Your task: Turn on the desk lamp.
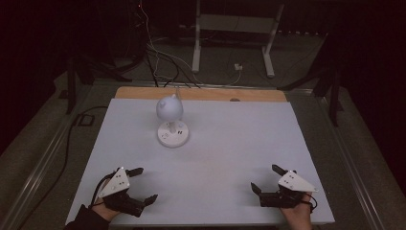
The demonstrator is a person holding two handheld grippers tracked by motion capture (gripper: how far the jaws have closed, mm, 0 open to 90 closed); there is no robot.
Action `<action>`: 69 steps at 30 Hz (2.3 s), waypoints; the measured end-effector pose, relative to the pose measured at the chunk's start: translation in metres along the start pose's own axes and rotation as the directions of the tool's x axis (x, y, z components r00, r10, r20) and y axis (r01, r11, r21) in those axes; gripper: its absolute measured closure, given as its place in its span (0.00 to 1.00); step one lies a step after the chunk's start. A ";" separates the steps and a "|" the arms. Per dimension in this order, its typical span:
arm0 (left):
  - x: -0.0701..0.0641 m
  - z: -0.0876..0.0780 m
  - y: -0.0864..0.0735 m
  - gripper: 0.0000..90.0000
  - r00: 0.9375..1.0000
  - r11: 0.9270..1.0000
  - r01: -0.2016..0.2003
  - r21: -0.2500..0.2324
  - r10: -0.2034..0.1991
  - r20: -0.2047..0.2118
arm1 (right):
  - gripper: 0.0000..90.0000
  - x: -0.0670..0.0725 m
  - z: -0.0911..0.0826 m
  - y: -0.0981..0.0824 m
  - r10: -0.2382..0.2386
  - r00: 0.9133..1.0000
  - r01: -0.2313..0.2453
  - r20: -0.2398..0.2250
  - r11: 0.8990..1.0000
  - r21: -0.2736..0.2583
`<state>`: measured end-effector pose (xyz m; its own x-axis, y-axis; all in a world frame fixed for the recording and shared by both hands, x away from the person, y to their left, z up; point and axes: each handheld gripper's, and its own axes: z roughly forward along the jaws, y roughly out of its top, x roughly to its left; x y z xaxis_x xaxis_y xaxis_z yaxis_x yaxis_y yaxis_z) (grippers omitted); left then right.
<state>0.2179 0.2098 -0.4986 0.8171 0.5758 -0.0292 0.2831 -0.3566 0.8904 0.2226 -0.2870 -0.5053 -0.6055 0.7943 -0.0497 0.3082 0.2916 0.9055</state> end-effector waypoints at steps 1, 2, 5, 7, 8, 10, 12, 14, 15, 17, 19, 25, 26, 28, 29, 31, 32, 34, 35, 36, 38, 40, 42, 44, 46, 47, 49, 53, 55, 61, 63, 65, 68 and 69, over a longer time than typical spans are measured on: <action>0.000 0.000 0.000 0.00 1.000 1.000 -0.003 0.002 0.003 -0.001 | 0.00 0.001 0.000 0.000 -0.001 1.000 0.001 -0.003 1.000 0.004; 0.000 0.000 0.000 0.00 1.000 1.000 -0.003 0.002 0.003 -0.001 | 0.00 0.001 0.001 0.000 -0.013 1.000 0.014 -0.005 1.000 0.015; 0.000 -0.001 0.000 0.00 1.000 1.000 -0.004 -0.008 0.004 0.000 | 0.00 0.002 0.002 0.001 -0.017 0.999 0.018 -0.028 0.999 0.030; 0.000 -0.002 0.000 0.00 1.000 1.000 -0.008 -0.011 0.008 0.000 | 0.00 0.003 0.004 0.001 -0.018 0.999 0.019 -0.037 0.999 0.037; -0.001 -0.002 0.001 0.00 1.000 1.000 -0.017 -0.009 0.017 -0.003 | 0.00 0.003 0.004 0.001 -0.022 0.999 0.024 -0.035 0.999 0.032; -0.001 -0.002 0.001 0.00 1.000 1.000 -0.017 -0.010 0.017 -0.002 | 0.00 0.003 0.003 0.002 -0.024 0.999 0.025 -0.032 0.999 0.024; -0.001 -0.002 0.000 0.00 1.000 1.000 -0.021 -0.003 0.021 -0.002 | 0.00 0.003 0.003 0.002 -0.023 0.999 0.023 -0.032 1.000 0.015; -0.002 -0.001 0.000 0.00 1.000 1.000 -0.029 0.004 0.029 0.004 | 0.00 0.004 0.003 0.002 -0.023 0.999 0.024 -0.033 1.000 0.016; -0.002 -0.001 0.001 0.00 1.000 1.000 -0.028 0.005 0.028 0.004 | 0.00 0.004 0.003 0.002 -0.023 0.999 0.023 -0.035 1.000 0.020; -0.002 -0.001 0.000 0.00 1.000 0.999 -0.031 0.010 0.031 0.007 | 0.00 0.004 0.004 0.002 -0.018 0.999 0.019 -0.038 1.000 0.024; -0.003 0.000 0.000 0.00 0.999 0.999 -0.036 0.016 0.036 0.007 | 0.00 0.005 0.004 0.002 -0.021 0.999 0.022 -0.040 0.999 0.024; -0.005 0.000 0.003 0.00 0.998 0.999 -0.045 0.021 0.045 0.033 | 0.00 0.008 0.003 0.004 -0.030 0.998 0.031 -0.046 0.999 0.011; -0.005 0.000 0.003 0.00 0.998 0.999 -0.045 0.021 0.045 0.033 | 0.00 0.009 0.002 0.004 -0.028 0.999 0.029 -0.047 1.000 0.007; -0.006 -0.001 0.005 0.00 0.998 0.999 -0.045 0.021 0.044 0.050 | 0.00 0.008 0.001 0.005 -0.024 0.998 0.024 -0.049 1.000 -0.001; -0.006 -0.002 0.007 0.00 0.998 0.999 -0.042 0.020 0.041 0.054 | 0.00 0.008 0.001 0.005 -0.020 0.999 0.020 -0.049 1.000 -0.004; -0.007 -0.002 0.007 0.00 0.998 0.999 -0.043 0.019 0.042 0.056 | 0.00 0.008 0.000 0.006 -0.015 0.999 0.015 -0.049 1.000 -0.009; -0.007 -0.003 0.010 0.00 0.997 0.999 -0.046 0.017 0.044 0.064 | 0.00 0.008 0.000 0.006 -0.018 0.999 0.017 -0.048 1.000 -0.009; -0.007 -0.003 0.011 0.00 0.997 0.999 -0.044 0.014 0.043 0.069 | 0.00 0.007 0.000 0.007 -0.017 0.999 0.017 -0.046 1.000 -0.013; -0.009 -0.003 0.013 0.00 0.996 0.999 -0.050 0.017 0.049 0.077 | 0.00 0.008 -0.001 0.007 -0.014 0.999 0.013 -0.045 1.000 -0.014; -0.009 -0.003 0.014 0.00 0.995 0.998 -0.053 0.018 0.052 0.081 | 0.00 0.008 -0.001 0.007 -0.011 0.999 0.010 -0.044 1.000 -0.016; -0.011 -0.002 0.018 0.00 0.994 0.998 -0.061 0.017 0.059 0.089 | 0.00 0.008 -0.001 0.008 -0.013 0.999 0.012 -0.043 1.000 -0.020; -0.011 -0.002 0.020 0.00 0.994 0.998 -0.061 0.017 0.059 0.094 | 0.00 0.009 -0.001 0.008 -0.008 0.999 0.007 -0.044 1.000 -0.022; -0.012 -0.002 0.024 0.00 0.992 0.997 -0.068 0.021 0.066 0.104 | 0.00 0.009 -0.001 0.008 -0.010 0.999 0.009 -0.044 1.000 -0.022; -0.013 -0.002 0.026 0.00 0.992 0.997 -0.072 0.022 0.069 0.106 | 0.00 0.009 -0.001 0.008 -0.011 0.999 0.010 -0.044 1.000 -0.023; -0.014 -0.002 0.029 0.00 0.991 0.997 -0.074 0.017 0.071 0.110 | 0.00 0.009 -0.001 0.009 -0.009 0.999 0.008 -0.043 1.000 -0.022; -0.015 -0.002 0.033 0.00 0.991 0.997 -0.074 0.012 0.072 0.111 | 0.00 0.009 -0.001 0.009 -0.008 0.999 0.007 -0.044 1.000 -0.025; -0.015 -0.002 0.034 0.00 0.991 0.997 -0.080 0.012 0.078 0.109 | 0.00 0.010 -0.001 0.009 -0.012 0.999 0.011 -0.041 1.000 -0.027; -0.015 -0.001 0.041 0.00 0.991 0.997 -0.076 0.007 0.075 0.109 | 0.00 0.010 -0.002 0.009 -0.013 0.999 0.012 -0.036 0.999 -0.031; -0.014 -0.001 0.043 0.00 0.991 0.997 -0.077 0.002 0.077 0.107 | 0.00 0.010 -0.002 0.009 -0.013 0.999 0.012 -0.038 0.999 -0.031; -0.012 0.001 0.049 0.00 0.992 0.999 -0.054 -0.001 0.053 0.113 | 0.00 0.010 -0.001 0.009 -0.011 0.999 0.010 -0.040 1.000 -0.029; -0.011 0.002 0.052 0.00 0.992 0.999 -0.046 -0.003 0.046 0.116 | 0.00 0.010 -0.002 0.009 -0.011 0.999 0.010 -0.040 0.999 -0.031; -0.011 0.003 0.054 0.00 0.992 0.999 -0.047 -0.007 0.047 0.115 | 0.00 0.010 -0.002 0.009 -0.011 0.999 0.010 -0.038 0.999 -0.031; -0.009 0.005 0.060 0.00 0.992 0.999 -0.049 -0.013 0.050 0.115 | 0.00 0.010 -0.002 0.009 -0.015 0.999 0.014 -0.036 0.999 -0.030; -0.009 0.005 0.062 0.00 0.992 0.999 -0.048 -0.013 0.049 0.116 | 0.00 0.010 -0.002 0.009 -0.013 0.999 0.011 -0.038 0.999 -0.032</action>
<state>0.2310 0.1788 -0.4460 0.8825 0.4687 -0.0378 0.2370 -0.3739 0.8967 0.2179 -0.2778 -0.4970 -0.6365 0.7700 -0.0453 0.2773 0.2832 0.9181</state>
